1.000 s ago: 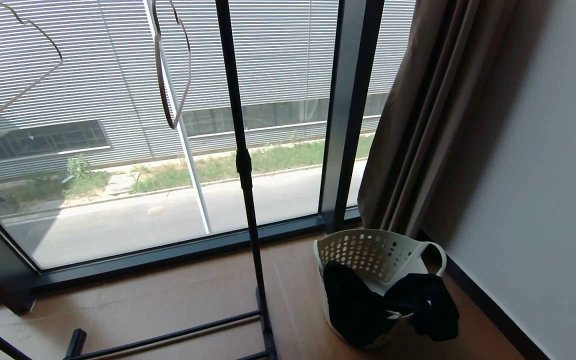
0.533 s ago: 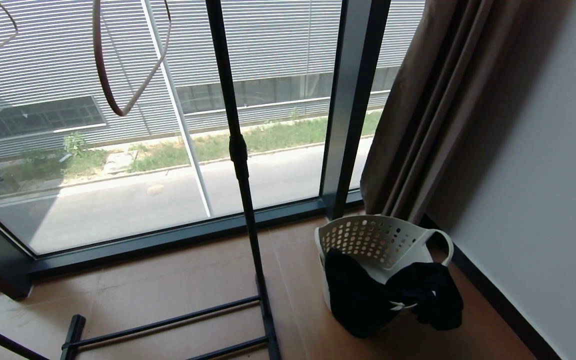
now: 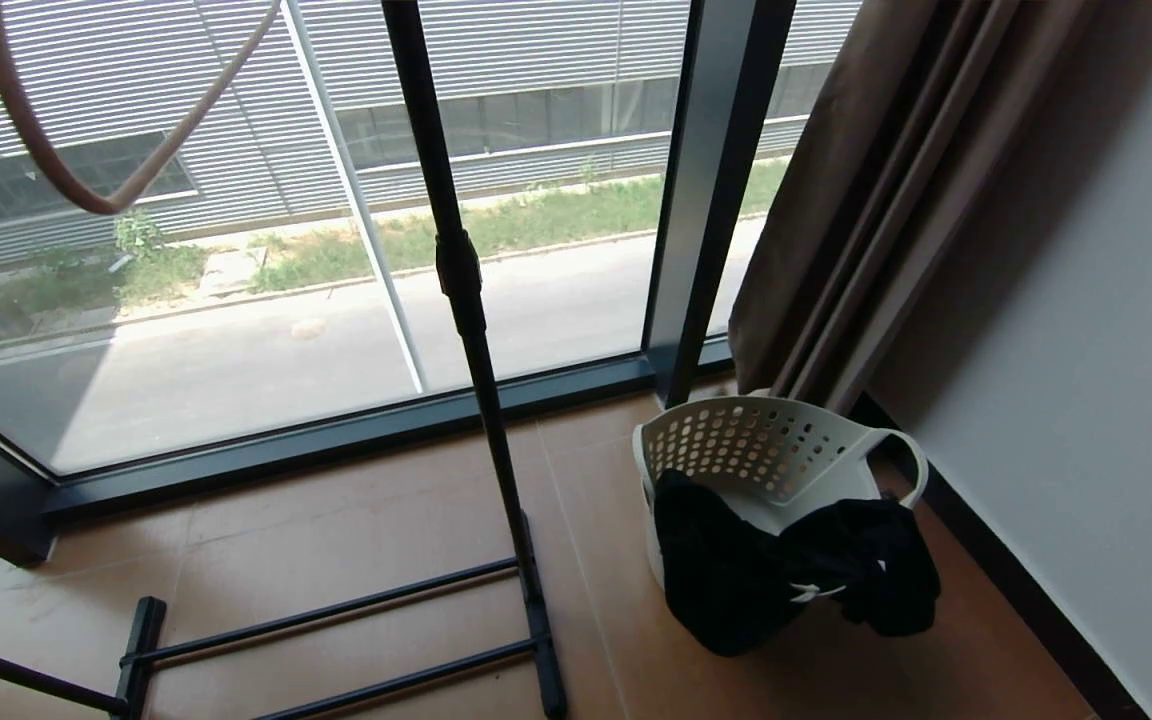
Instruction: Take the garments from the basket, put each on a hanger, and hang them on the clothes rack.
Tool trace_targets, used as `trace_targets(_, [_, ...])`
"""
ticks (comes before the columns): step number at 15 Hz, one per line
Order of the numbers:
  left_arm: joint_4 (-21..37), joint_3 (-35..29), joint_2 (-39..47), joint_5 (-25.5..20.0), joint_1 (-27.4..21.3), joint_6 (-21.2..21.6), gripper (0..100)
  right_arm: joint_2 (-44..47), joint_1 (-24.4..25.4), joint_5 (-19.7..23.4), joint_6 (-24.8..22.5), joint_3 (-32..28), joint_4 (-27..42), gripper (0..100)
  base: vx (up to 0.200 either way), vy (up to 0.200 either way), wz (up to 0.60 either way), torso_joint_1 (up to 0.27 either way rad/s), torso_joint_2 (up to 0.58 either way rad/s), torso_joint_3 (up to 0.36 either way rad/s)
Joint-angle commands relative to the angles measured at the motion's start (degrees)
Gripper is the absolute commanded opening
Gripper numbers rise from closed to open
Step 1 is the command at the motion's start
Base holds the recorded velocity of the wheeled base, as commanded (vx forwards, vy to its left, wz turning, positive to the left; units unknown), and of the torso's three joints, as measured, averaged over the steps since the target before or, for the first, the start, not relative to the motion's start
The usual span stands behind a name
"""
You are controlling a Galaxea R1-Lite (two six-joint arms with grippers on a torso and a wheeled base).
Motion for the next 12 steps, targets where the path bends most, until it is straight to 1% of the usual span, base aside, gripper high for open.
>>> trace_targets(1, [-0.02,-0.02,-0.02,0.00,0.02,0.04,100,0.00,0.02,-0.12,0.28,0.00,-0.08,100,0.000,0.000,0.00,0.002,0.01,-0.198])
trace_targets(5, [-0.02,-0.02,0.24,-0.09,-0.07,0.04,100,0.00,0.02,0.14,-0.42,0.00,0.01,100,0.000,0.000,0.00,0.001,0.01,-0.201])
trace_targets(12, [-0.02,-0.02,0.50,0.00,-0.42,0.12,100,-0.08,0.02,-0.04,-0.25,0.00,-0.08,100,0.000,0.000,0.00,0.004,0.00,-0.198])
